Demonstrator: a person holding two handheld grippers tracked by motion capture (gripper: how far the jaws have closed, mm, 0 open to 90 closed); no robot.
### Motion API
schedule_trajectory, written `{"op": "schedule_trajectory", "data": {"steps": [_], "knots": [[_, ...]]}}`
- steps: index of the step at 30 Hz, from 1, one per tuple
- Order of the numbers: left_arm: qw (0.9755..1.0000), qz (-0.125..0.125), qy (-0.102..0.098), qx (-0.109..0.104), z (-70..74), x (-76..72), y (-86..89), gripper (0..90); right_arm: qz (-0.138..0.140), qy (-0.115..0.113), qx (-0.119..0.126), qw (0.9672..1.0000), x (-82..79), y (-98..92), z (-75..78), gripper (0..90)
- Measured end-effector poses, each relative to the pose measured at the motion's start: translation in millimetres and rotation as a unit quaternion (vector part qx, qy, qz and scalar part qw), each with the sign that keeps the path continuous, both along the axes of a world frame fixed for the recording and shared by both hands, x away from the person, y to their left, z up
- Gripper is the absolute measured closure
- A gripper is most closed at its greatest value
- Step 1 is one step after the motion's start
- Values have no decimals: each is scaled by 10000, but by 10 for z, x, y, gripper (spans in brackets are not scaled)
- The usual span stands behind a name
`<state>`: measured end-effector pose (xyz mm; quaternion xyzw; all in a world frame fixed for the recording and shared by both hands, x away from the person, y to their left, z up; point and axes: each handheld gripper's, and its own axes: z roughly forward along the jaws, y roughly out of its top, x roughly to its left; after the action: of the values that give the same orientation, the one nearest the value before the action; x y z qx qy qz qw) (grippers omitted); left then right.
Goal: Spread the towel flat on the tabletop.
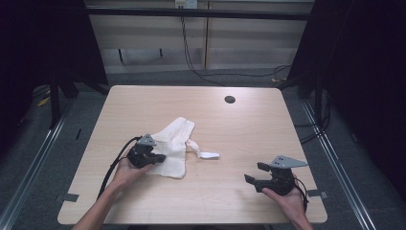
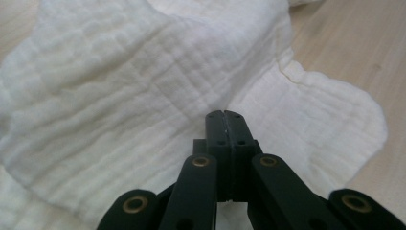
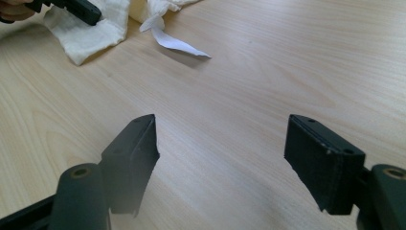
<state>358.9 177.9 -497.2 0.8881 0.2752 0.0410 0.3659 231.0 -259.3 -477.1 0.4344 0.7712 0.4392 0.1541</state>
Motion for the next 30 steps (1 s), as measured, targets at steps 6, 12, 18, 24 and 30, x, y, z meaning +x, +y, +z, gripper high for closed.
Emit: {"op": "schedule_trajectory", "data": {"steps": [6,12,18,24,30], "knots": [[9998,-53,-27,-178,120,39,-9,889,8,-14,7,10000,2,-5,8,266],[9983,22,-317,-497,308,155,-110,883,-1,42,-1,10000,20,6,-2,266],[9995,52,-179,-259,106,254,-347,502,82,26,27,10000,14,10,1,266],[9988,-41,-425,243,6,228,-469,790,127,50,20,9999,23,21,-8,265],[9995,-220,-237,18,-12,175,-444,889,118,51,-2,9999,25,24,0,265]]}}
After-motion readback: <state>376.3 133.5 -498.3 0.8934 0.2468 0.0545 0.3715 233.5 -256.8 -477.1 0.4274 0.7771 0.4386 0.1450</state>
